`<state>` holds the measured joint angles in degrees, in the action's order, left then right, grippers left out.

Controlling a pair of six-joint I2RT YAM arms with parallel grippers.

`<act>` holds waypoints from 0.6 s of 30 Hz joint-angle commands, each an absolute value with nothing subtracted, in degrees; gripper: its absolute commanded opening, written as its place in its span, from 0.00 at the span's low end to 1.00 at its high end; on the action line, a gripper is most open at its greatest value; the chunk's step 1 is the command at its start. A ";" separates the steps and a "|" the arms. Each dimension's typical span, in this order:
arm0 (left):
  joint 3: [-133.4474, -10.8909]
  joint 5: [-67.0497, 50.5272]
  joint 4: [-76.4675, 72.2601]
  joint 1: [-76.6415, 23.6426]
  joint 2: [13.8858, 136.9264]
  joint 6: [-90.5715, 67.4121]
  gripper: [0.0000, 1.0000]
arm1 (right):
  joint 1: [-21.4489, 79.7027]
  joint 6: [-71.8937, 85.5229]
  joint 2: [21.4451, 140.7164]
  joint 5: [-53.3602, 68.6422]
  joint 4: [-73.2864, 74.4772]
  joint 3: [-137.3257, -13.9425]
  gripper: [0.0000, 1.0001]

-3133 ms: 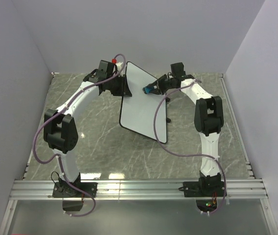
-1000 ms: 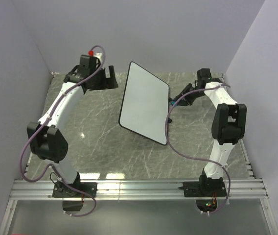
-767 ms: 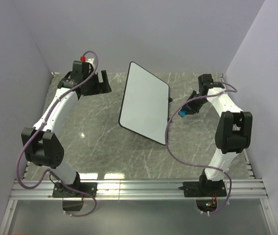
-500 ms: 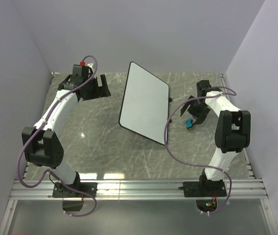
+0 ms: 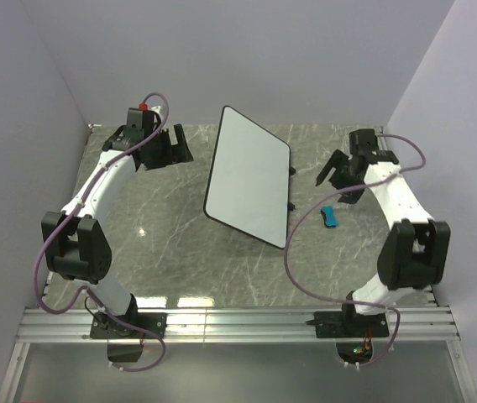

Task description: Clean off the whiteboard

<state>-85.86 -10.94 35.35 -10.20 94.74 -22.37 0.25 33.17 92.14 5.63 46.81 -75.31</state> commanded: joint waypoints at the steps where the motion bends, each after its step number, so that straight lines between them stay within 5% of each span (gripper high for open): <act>1: -87.63 -9.23 31.39 -10.11 94.05 -24.78 1.00 | 0.88 33.75 81.87 5.71 45.89 -73.84 0.88; 14: -88.95 -18.11 29.97 -10.46 90.62 -26.63 1.00 | 0.97 32.96 57.84 11.77 43.16 -71.80 0.87; 18: -81.06 -20.02 19.91 -8.54 84.74 -36.09 0.99 | 0.97 32.96 55.99 18.89 40.25 -74.17 0.87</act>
